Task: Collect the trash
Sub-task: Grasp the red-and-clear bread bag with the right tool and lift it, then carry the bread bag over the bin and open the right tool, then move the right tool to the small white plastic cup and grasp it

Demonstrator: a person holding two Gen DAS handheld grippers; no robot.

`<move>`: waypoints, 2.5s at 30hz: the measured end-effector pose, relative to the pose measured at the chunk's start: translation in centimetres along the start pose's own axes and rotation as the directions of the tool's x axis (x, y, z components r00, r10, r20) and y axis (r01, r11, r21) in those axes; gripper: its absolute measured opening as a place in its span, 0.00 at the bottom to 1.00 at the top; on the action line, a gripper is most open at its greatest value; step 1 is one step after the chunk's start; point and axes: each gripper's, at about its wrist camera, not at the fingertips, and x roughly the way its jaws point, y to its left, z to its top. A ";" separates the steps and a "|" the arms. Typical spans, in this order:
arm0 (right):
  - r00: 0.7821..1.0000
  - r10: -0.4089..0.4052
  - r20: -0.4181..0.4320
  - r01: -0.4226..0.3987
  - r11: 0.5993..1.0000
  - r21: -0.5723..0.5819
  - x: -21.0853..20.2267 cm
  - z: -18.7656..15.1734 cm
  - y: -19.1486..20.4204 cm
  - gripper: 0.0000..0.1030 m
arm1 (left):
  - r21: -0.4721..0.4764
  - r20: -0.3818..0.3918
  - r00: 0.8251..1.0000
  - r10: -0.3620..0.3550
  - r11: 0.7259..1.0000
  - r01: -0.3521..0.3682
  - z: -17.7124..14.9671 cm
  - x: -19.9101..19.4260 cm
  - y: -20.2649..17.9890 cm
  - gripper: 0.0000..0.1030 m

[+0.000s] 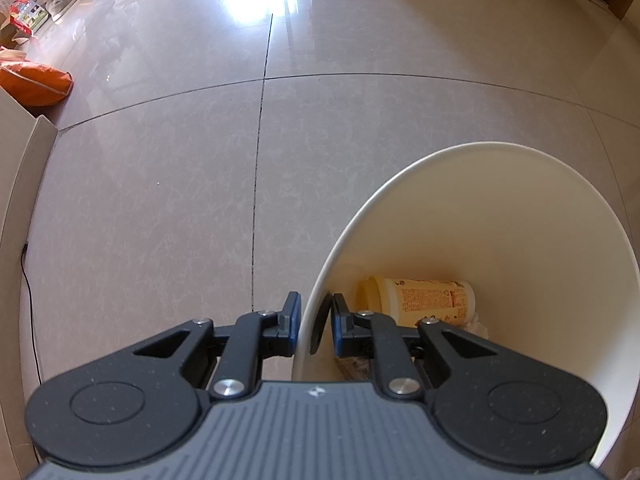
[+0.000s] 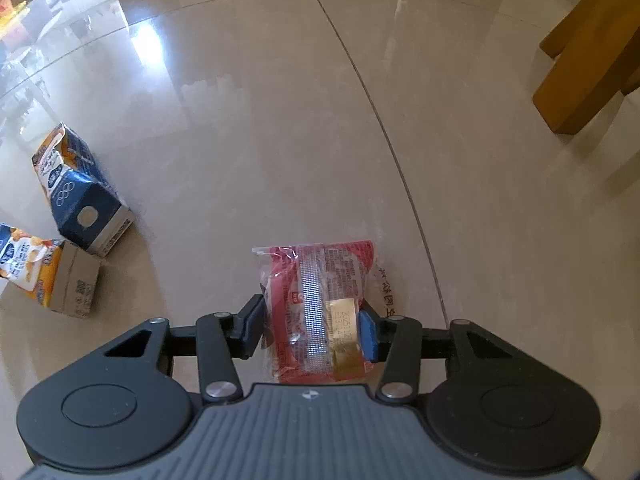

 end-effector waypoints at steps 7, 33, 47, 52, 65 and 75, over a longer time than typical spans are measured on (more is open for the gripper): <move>1.000 0.026 -0.005 -0.026 1.000 -0.010 -4.3 1.2 1.2 0.49 | 0.010 -0.008 1.000 0.004 1.000 -0.004 0.1 -0.2 -0.2 0.13; 0.847 0.531 -0.015 -0.445 0.694 -0.566 -33.6 5.2 28.8 0.50 | 0.038 0.001 1.000 -0.025 0.999 0.025 -0.6 -0.8 0.3 0.13; 0.846 0.515 -0.139 -0.484 0.631 -0.606 -32.2 2.9 35.8 0.65 | 0.040 0.002 1.000 -0.030 0.999 0.030 -0.6 -0.7 0.2 0.13; 0.834 0.534 -0.136 -0.503 0.636 -0.586 -32.1 3.0 35.9 0.76 | 0.036 0.003 0.999 -0.035 0.999 0.035 -0.6 -0.7 0.3 0.13; 0.855 0.519 -0.019 -0.446 0.715 -0.538 -30.9 4.5 31.3 0.83 | 0.023 0.018 0.999 -0.040 0.999 0.039 -0.9 -1.0 0.8 0.13; 0.931 0.354 0.083 -0.277 0.837 -0.471 -24.4 5.4 21.7 0.83 | -0.017 0.009 0.999 -0.041 0.999 0.042 -1.3 -1.1 1.3 0.13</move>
